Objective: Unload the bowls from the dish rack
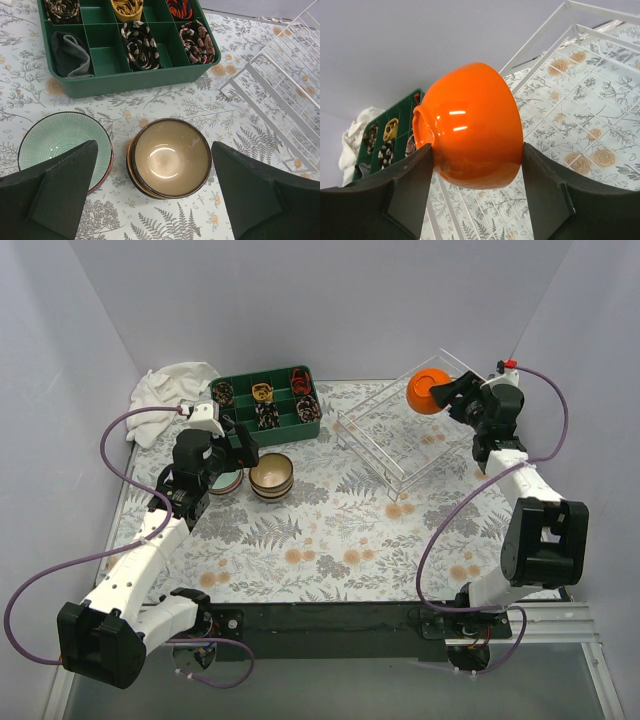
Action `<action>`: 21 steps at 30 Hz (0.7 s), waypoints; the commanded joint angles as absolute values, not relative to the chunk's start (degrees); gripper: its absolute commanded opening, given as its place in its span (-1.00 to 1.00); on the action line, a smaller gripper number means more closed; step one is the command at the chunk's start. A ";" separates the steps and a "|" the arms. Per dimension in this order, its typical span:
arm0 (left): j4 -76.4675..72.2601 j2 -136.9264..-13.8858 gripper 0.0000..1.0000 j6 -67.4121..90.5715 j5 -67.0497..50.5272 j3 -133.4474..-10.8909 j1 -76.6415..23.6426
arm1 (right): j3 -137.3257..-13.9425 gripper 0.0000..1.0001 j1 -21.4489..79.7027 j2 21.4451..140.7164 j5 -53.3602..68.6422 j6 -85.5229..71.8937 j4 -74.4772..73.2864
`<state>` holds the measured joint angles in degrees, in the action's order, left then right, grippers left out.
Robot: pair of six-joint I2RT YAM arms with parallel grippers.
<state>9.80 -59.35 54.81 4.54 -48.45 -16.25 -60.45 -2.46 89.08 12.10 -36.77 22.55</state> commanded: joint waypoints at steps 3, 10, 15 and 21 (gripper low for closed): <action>8.79 -58.53 0.96 53.96 3.52 -48.25 -16.44 | -57.48 -0.11 2.09 79.99 13.98 -23.93 20.31; 8.96 -59.06 0.96 54.40 2.46 -48.43 -16.43 | -55.02 -0.11 14.22 72.52 1.18 -11.11 15.64; 9.05 -59.15 0.96 54.41 2.11 -48.52 -16.44 | -53.53 -0.11 26.07 69.26 -7.20 -2.74 15.82; 9.32 -59.59 0.96 54.67 0.88 -48.69 -16.44 | -51.51 -0.10 37.76 67.68 -16.25 10.70 17.57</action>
